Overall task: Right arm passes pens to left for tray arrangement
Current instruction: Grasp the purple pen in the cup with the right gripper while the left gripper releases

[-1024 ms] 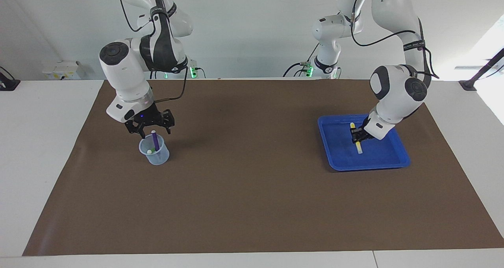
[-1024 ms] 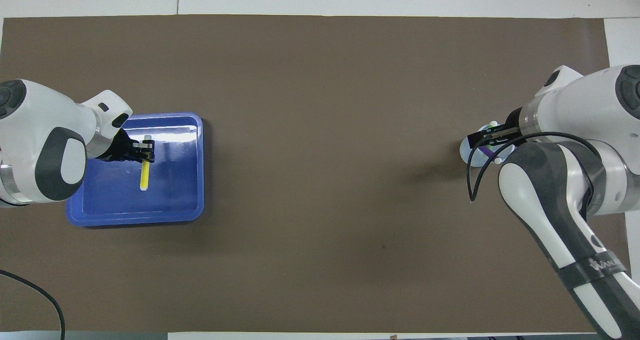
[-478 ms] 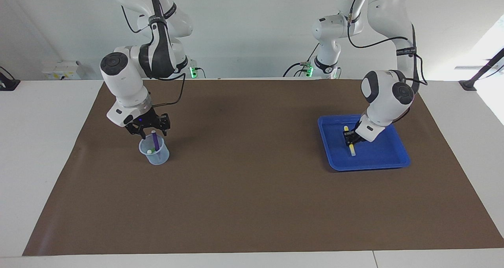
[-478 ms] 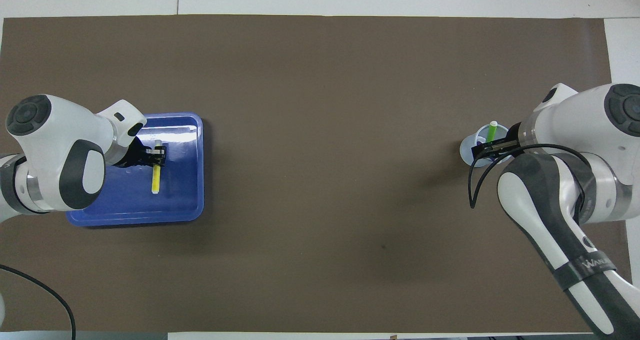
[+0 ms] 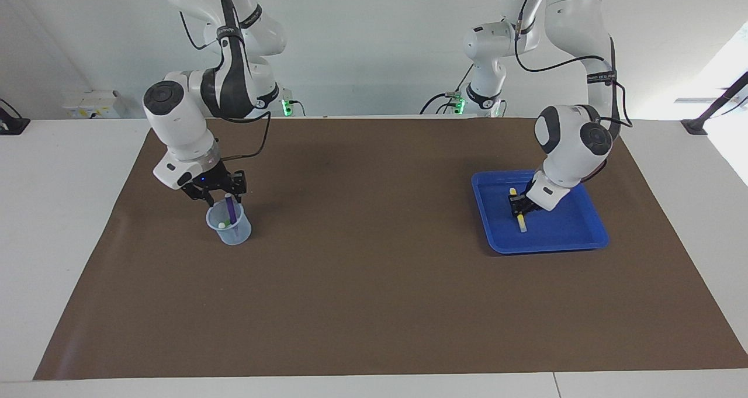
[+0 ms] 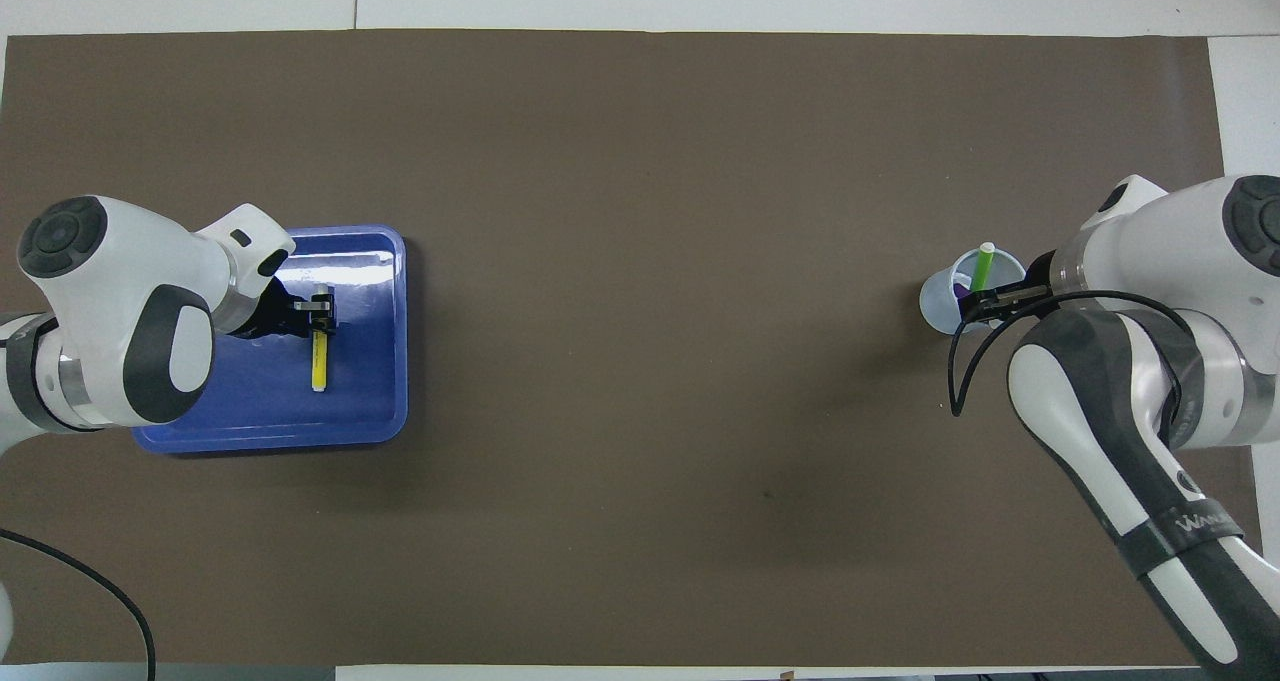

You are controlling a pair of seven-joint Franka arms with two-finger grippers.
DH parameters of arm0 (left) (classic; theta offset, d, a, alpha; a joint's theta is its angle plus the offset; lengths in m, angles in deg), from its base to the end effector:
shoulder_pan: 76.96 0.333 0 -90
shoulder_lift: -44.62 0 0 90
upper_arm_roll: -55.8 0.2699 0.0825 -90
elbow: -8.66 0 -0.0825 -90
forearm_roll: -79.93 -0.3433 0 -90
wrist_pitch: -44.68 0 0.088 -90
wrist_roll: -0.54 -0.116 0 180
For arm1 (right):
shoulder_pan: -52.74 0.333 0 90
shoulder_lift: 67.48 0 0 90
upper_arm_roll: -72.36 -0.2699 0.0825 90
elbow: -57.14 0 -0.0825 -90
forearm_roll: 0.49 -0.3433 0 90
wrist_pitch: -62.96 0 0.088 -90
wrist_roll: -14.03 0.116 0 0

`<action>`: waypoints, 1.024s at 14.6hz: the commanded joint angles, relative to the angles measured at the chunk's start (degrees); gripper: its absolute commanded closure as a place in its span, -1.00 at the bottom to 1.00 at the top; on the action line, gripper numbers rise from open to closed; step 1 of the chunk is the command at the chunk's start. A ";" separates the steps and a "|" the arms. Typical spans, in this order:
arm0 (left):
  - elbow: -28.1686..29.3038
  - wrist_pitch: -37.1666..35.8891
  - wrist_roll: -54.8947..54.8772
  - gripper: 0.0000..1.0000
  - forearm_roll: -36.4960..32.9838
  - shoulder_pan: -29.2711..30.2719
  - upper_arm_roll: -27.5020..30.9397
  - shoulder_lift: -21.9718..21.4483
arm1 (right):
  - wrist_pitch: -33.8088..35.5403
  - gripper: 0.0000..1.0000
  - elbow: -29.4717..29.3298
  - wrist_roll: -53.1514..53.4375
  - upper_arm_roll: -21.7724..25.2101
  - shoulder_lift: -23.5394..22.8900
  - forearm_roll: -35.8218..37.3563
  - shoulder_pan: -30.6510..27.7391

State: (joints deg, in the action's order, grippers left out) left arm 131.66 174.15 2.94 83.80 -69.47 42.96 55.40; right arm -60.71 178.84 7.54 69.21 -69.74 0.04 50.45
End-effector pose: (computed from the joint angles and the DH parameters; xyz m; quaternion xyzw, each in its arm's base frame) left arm 0.5133 -0.0504 0.2850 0.9983 -0.0022 -0.0387 0.0436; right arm 0.5113 0.0072 0.3597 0.9978 0.0666 -0.0026 0.0026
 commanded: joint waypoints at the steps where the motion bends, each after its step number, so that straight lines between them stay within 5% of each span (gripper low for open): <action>1: 1.27 1.58 1.03 -1.00 -1.06 0.07 0.27 -0.50 | 0.10 -0.35 1.44 -2.47 -0.81 1.47 1.22 -1.04; 11: 0.05 -0.43 1.29 -1.00 -0.88 0.33 0.27 -0.50 | 0.80 -0.08 2.58 -2.92 -0.81 1.91 1.22 -1.04; 15: -10.39 -16.05 6.72 -1.00 -0.79 -0.81 -0.07 -1.02 | 1.33 0.32 2.58 -3.18 -0.81 2.09 1.22 -1.05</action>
State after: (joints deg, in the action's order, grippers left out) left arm 126.65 165.65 5.56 83.81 -69.25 42.93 55.20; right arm -60.24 180.15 5.69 69.15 -69.27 0.34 50.37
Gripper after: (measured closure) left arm 0.000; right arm 0.524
